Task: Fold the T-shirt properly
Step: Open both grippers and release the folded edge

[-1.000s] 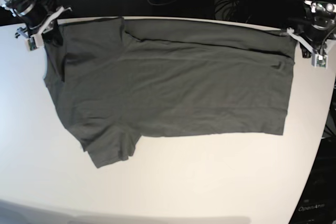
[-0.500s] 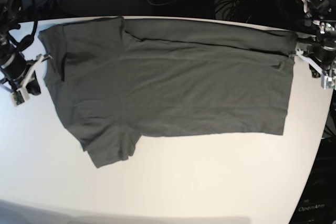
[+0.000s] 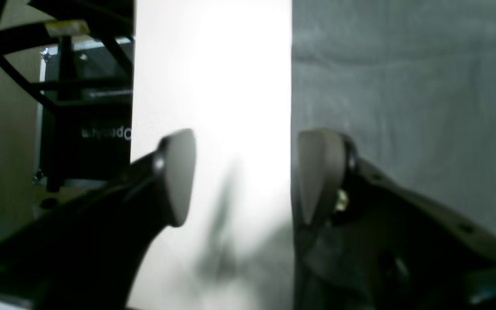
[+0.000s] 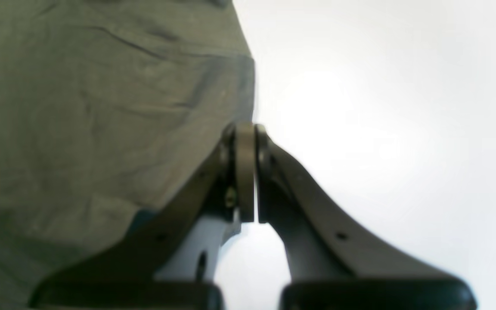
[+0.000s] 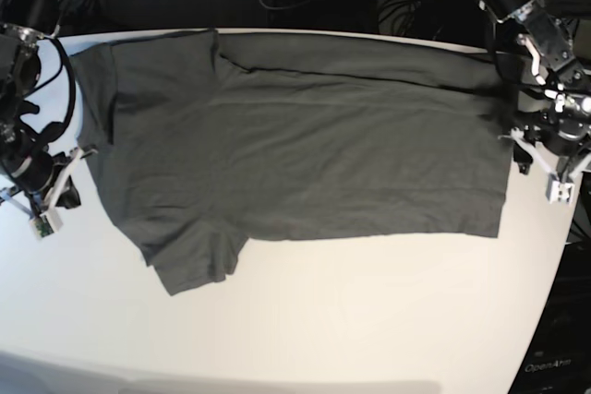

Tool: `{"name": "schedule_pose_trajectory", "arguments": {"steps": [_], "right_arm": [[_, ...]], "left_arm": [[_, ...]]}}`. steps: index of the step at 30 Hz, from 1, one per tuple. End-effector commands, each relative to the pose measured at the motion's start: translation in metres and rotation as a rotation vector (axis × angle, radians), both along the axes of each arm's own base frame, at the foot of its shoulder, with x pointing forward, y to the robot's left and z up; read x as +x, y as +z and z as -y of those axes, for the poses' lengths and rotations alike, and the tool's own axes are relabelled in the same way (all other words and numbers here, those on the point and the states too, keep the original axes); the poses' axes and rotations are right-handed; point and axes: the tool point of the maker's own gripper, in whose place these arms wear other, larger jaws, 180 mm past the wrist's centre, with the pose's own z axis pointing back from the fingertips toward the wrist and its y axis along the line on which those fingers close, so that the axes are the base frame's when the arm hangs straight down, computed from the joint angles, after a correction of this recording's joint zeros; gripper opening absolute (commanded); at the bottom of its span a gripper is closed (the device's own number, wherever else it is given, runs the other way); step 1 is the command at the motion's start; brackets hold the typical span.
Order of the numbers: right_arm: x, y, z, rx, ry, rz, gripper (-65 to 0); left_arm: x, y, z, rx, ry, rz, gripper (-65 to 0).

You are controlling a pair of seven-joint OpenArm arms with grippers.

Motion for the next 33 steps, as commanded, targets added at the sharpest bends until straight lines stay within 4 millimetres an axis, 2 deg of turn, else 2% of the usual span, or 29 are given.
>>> {"name": "schedule_pose_trajectory", "arguments": {"steps": [1,5,10,16,20,22,25,27,31,33], "right_arm": [[0.011,0.015,0.001,-0.004,0.006,0.049,-64.1],[0.017,0.013,-0.013,-0.001,0.049,0.044,-64.1],[0.018,0.009,-0.025,-0.001,0.084,0.033,-64.3],[0.018,0.004,-0.038,-0.021,0.145,0.010,-64.3],[0.018,0.003,-0.041,-0.024,0.157,0.004,-64.3],[0.018,0.003,-0.041,-0.024,0.157,0.004,-64.3],[0.018,0.003,-0.041,-0.024,0.157,0.004,-64.3],[0.017,0.002,-0.041,-0.024,0.156,0.001,-64.3],[0.017,0.001,-0.042,-0.020,0.158,0.000,-64.3],[0.017,-0.002,-0.049,-0.011,0.169,-0.004,-64.3]], "left_arm": [[0.014,0.016,-0.001,0.025,-0.025,0.042,-25.9],[0.032,0.016,0.009,0.048,-0.106,0.021,-25.5],[0.049,0.020,0.014,0.027,-0.110,0.043,-25.5],[0.040,0.018,0.004,0.046,-0.072,-0.031,-25.5],[0.037,0.024,-0.018,0.046,-0.027,-0.010,-25.5],[0.046,0.025,-0.019,0.022,-0.031,0.014,-25.5],[0.054,0.030,-0.032,0.005,-0.026,0.026,-25.5],[0.062,0.028,-0.031,-0.051,-0.030,0.042,-25.5],[0.088,0.039,-0.034,-0.126,-0.033,0.107,-25.5],[0.097,0.036,-0.032,-0.162,-0.033,0.124,-25.5]]}}
